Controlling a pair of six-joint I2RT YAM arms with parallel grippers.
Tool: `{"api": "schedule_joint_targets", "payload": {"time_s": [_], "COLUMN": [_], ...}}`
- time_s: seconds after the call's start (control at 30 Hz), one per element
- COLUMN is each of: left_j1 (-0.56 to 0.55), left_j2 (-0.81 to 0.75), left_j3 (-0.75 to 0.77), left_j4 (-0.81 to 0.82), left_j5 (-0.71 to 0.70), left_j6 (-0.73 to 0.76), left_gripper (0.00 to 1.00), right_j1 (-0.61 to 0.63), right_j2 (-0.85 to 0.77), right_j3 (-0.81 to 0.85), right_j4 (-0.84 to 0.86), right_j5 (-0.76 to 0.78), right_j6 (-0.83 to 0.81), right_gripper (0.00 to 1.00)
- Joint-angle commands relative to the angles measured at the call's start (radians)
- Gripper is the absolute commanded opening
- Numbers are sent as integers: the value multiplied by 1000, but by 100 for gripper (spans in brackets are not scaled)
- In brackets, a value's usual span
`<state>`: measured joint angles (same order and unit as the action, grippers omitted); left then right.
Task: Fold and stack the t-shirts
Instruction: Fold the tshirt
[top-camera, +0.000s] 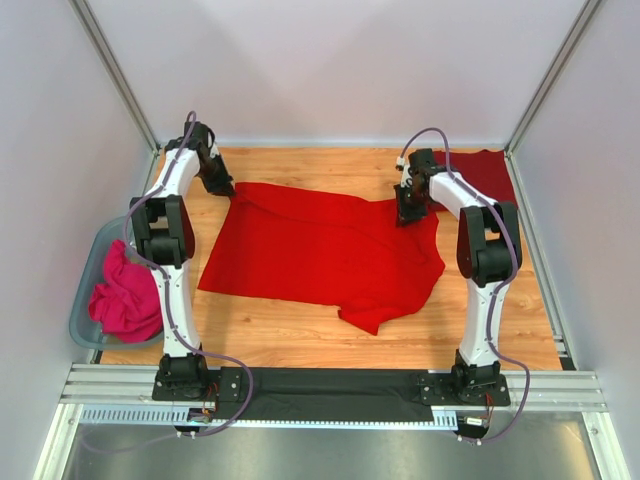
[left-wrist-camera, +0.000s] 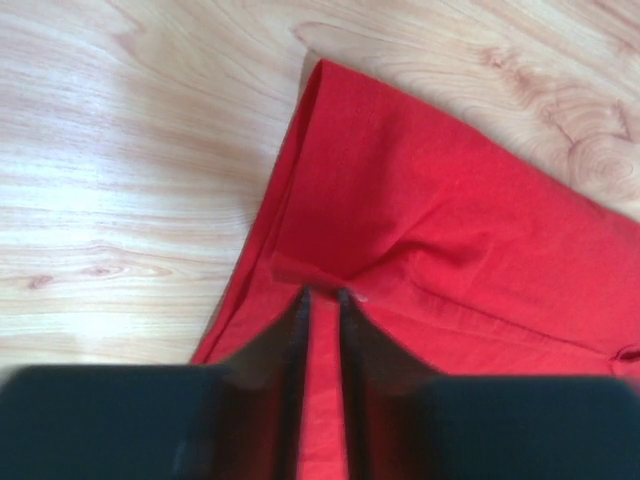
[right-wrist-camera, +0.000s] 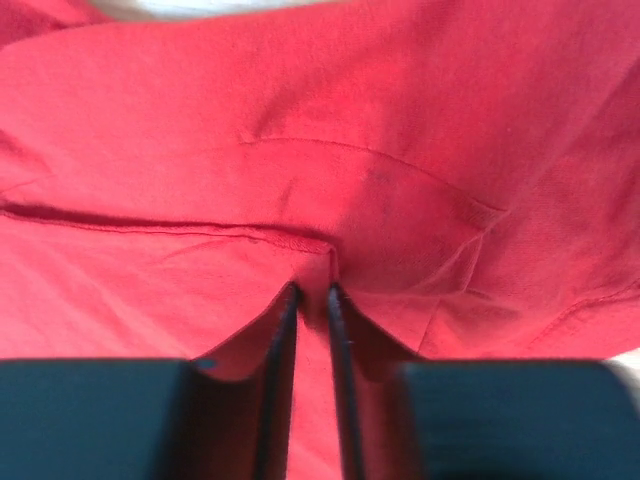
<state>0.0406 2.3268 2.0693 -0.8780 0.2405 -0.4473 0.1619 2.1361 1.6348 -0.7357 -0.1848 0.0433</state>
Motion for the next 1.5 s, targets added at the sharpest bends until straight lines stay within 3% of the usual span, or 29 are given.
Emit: {"api": "schedule_joint_targets", "payload": {"time_s": [0.0, 0.1, 0.43, 0.63, 0.67, 0.7, 0.8, 0.9, 0.97, 1.07, 1.17, 1.47], "left_j1": [-2, -2, -39, -39, -39, -38, -38, -38, -39, -39, -39, -64], "left_j2": [9, 8, -24, -73, -83, -89, -104, -87, -72, -63, -54, 34], "left_j3": [54, 72, 51, -2, -2, -3, 21, 84, 112, 101, 80, 107], "left_j4": [10, -3, -61, -131, -141, -145, -157, -185, -190, -170, -116, -128], "left_j5": [-23, -55, -125, -208, -227, -239, -294, -284, -268, -221, -159, -144], "left_j6": [5, 19, 74, 42, 36, 26, 21, 21, 22, 27, 35, 16], "left_gripper": [13, 0, 0, 0, 2, 12, 27, 35, 39, 40, 42, 42], "right_j1": [-2, -1, 13, 76, 93, 123, 194, 232, 238, 243, 238, 62], "right_j2": [-31, -79, -313, -358, -366, -369, -363, -376, -399, -453, -476, -372], "right_j3": [59, 54, -104, -165, -182, -208, -257, -303, -329, -362, -371, -369], "right_j4": [-4, -24, -28, -53, -47, -47, -63, -94, -91, -87, -87, -110], "right_j5": [-4, 21, 21, 18, 22, 31, 97, 160, 137, 116, 113, 255], "right_j6": [-10, -11, 4, 24, 27, 35, 47, 85, 101, 127, 170, 457], "right_gripper": [10, 0, 0, 1, 1, 1, 1, 2, 11, 24, 29, 31]}}
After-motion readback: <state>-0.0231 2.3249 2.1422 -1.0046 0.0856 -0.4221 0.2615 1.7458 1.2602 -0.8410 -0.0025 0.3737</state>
